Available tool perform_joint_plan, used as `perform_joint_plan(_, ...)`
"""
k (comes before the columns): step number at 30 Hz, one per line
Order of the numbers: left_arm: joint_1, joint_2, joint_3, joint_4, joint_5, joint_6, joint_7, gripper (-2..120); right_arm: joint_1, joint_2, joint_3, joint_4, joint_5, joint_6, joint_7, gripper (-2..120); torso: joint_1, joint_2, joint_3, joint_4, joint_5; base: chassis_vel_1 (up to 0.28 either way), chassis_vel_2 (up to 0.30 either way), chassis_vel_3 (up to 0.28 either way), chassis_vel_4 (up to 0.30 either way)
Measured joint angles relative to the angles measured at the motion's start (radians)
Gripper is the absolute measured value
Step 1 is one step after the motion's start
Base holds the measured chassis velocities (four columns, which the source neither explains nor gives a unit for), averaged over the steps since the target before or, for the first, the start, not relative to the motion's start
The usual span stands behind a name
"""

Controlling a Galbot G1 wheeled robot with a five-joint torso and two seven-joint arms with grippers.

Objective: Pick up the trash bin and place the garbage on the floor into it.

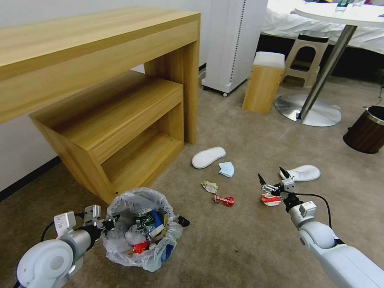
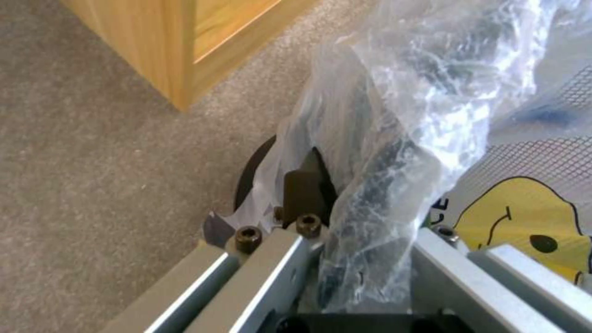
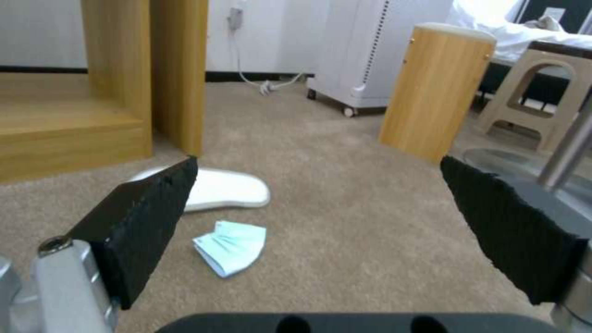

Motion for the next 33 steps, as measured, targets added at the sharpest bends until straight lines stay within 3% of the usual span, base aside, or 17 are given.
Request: perform_joint_plan(33, 0.001, 0.003, -0.004, 0.004, -0.003, -0.021, -0.006, 0, 0.003, 0.01, -0.009, -0.011, -0.026, 0.012, 0.011, 100, 0.0, 0.0, 0.0, 0.0001, 0.0, -0.006, -0.004, -0.003, -0.002)
